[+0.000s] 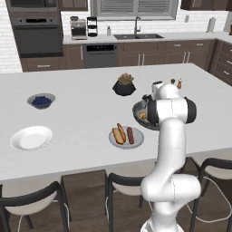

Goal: Place one bun and one sausage from the bowl on each plate.

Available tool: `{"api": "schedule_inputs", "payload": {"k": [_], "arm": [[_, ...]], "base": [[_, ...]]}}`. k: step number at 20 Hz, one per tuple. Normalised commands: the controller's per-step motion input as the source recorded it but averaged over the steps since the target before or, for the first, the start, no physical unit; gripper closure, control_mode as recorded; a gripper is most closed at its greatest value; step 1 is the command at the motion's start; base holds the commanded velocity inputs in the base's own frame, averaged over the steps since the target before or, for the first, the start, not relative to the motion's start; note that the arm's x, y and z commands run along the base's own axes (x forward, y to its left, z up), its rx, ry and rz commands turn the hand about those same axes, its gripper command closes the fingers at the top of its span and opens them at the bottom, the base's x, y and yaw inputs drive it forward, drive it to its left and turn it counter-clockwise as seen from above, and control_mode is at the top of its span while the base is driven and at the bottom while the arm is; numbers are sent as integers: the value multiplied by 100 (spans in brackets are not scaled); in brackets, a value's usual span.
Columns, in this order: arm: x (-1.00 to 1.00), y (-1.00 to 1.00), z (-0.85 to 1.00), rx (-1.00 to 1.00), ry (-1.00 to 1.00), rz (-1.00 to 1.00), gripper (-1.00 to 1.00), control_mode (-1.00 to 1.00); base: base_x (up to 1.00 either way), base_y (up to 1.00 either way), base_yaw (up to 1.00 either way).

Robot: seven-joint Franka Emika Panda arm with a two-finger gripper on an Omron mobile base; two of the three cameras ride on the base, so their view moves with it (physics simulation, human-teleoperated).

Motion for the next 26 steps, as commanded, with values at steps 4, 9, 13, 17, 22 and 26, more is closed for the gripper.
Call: {"api": "schedule_inputs", "payload": {"k": [4, 9, 13, 17, 22, 26], "arm": [[0, -18, -15, 0, 0, 0, -100, -100], [0, -1, -12, 0, 0, 0, 100, -100], [0, 3, 2, 0, 0, 0, 100, -100], [-19, 24, 42, -5, -3, 0, 100, -100], [-40, 25, 95, 4, -2, -1, 100, -100], [-83, 53, 86, 20, -26, -12, 100, -100]], "base": [[0, 0, 0], [0, 0, 0], [0, 0, 0], [0, 0, 0], [0, 0, 0], [0, 0, 0]]}}
